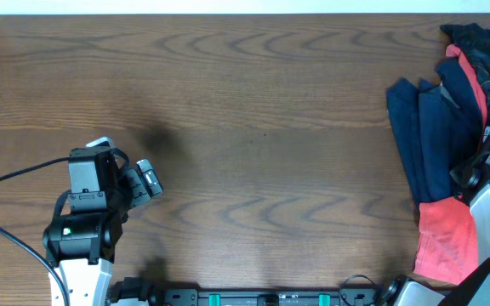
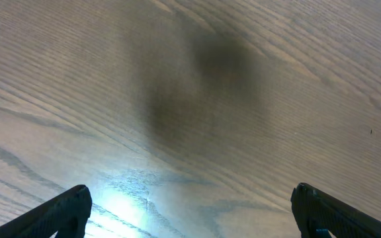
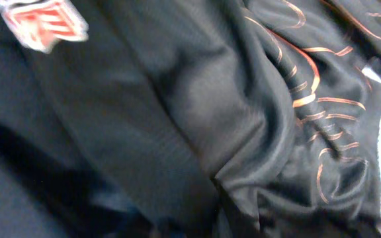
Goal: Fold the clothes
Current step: 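Reach the right gripper into the clothes pile and grasp the black shirt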
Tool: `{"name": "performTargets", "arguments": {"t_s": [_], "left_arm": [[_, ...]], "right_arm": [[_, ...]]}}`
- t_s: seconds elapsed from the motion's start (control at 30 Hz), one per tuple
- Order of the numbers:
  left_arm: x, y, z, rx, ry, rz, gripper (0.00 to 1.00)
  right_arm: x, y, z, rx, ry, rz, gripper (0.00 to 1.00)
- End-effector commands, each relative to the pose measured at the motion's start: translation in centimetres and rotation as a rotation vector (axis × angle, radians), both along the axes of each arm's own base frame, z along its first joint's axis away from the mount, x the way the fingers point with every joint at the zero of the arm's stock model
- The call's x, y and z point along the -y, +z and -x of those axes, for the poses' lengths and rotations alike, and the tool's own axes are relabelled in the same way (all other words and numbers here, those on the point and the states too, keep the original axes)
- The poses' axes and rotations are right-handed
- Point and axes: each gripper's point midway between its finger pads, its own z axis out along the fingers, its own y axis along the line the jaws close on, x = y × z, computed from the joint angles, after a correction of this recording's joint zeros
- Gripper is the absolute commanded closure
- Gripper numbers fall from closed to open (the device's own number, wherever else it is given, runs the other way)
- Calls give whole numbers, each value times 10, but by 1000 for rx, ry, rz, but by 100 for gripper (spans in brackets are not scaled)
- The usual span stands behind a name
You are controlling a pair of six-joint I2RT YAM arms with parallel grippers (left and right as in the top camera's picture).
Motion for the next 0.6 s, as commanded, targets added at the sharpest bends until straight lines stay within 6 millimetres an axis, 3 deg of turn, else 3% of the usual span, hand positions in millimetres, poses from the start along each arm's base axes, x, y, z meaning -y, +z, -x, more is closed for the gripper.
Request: {"name": "performTargets", "arguments": {"t_s": [0.0, 0.2, 0.27, 0.3, 0.37, 0.5, 0.57], "left_arm": [[-1, 7, -2, 14, -3, -7, 2], [-1, 7, -2, 14, -3, -7, 2], [-1, 7, -2, 14, -3, -7, 2], [-1, 7, -2, 14, -3, -7, 2], [-1, 7, -2, 14, -3, -7, 2], [-1, 7, -2, 15, -3, -7, 2], [-1, 7, -2, 15, -3, -7, 2]], "right_arm": [[0, 10, -11, 44, 21, -5, 80], [0, 9, -10, 42, 21, -6, 79], [0, 9, -9, 39, 20, -5, 89], [0, 9, -9, 39, 20, -5, 99], [-3, 8, -12, 50, 34, -24, 99], [-49, 16, -51, 166, 342, -184, 99], [-92, 38, -74, 252, 608, -267, 99]]}}
